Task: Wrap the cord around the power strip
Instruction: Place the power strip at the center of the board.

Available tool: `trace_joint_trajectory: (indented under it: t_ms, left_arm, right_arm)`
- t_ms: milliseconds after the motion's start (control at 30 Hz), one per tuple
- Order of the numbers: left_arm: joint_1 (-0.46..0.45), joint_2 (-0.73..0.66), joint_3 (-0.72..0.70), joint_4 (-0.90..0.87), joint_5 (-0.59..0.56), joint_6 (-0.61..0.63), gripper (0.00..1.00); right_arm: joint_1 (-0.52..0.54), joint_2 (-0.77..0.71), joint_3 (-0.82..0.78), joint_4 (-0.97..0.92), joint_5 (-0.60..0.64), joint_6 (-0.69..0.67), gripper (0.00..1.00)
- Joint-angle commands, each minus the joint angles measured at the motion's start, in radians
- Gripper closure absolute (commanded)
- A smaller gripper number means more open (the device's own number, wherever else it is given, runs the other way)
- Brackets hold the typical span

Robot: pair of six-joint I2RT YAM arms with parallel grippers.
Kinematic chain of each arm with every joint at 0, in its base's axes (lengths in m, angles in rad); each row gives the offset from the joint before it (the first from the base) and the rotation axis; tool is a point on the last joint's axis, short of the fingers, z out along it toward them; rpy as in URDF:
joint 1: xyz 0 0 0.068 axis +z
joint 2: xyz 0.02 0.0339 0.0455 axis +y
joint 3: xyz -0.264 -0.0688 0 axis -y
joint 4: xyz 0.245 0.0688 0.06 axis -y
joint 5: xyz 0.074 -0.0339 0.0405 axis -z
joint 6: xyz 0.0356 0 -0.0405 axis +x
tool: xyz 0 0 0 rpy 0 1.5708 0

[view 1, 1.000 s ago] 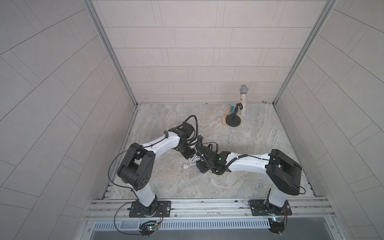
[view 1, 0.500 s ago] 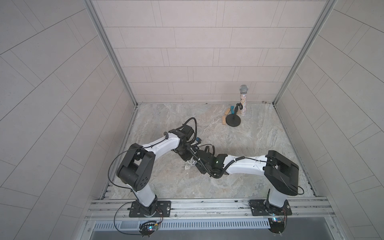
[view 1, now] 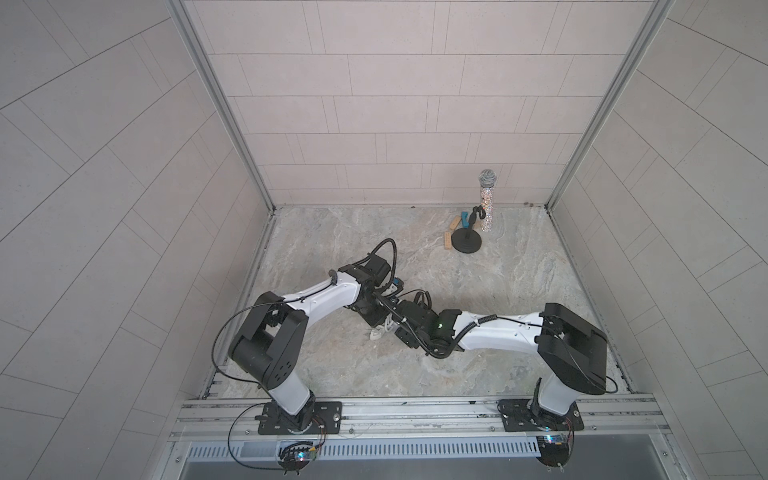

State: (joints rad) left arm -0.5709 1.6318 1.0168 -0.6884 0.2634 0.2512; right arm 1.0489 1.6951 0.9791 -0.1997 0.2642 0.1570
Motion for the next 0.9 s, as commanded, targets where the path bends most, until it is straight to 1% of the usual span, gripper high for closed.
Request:
trace_joint_trajectory:
  t_ms: [0,100,267,400,533,633,767,833,867]
  left_arm:
    - [-0.02,-0.033,-0.029,-0.004,-0.02,0.002,0.65]
    - [-0.02,-0.069,-0.033,-0.012,-0.035,-0.009,0.64]
    - [-0.02,-0.149,-0.056,-0.022,-0.07,-0.028,0.55]
    - [-0.02,-0.205,-0.065,-0.025,-0.092,-0.034,0.52]
    - [-0.02,-0.249,-0.059,-0.012,-0.122,-0.048,0.52]
    - [-0.018,-0.287,-0.062,0.011,-0.18,-0.053,0.51]
    - [-0.013,-0.344,-0.075,0.074,-0.328,-0.082,0.48]
    - [0.015,-0.386,-0.101,0.148,-0.377,-0.093,0.46]
    - [0.041,-0.413,-0.12,0.2,-0.396,-0.098,0.44]
  right_arm:
    - [-0.009,-0.04,-0.013,0.012,-0.024,-0.069,0.23]
    - [-0.009,-0.071,-0.02,0.012,-0.054,-0.082,0.22]
    - [-0.009,-0.11,-0.021,-0.021,-0.073,-0.103,0.22]
    - [-0.01,-0.117,-0.033,-0.025,-0.085,-0.112,0.21]
    - [-0.012,-0.099,-0.027,-0.024,-0.103,-0.119,0.21]
    - [-0.013,-0.103,-0.024,-0.022,-0.094,-0.122,0.21]
    - [-0.02,-0.175,-0.031,-0.027,-0.054,-0.134,0.21]
    - [-0.038,-0.232,-0.038,-0.03,-0.054,-0.134,0.21]
    - [-0.054,-0.263,-0.043,-0.029,-0.053,-0.135,0.2]
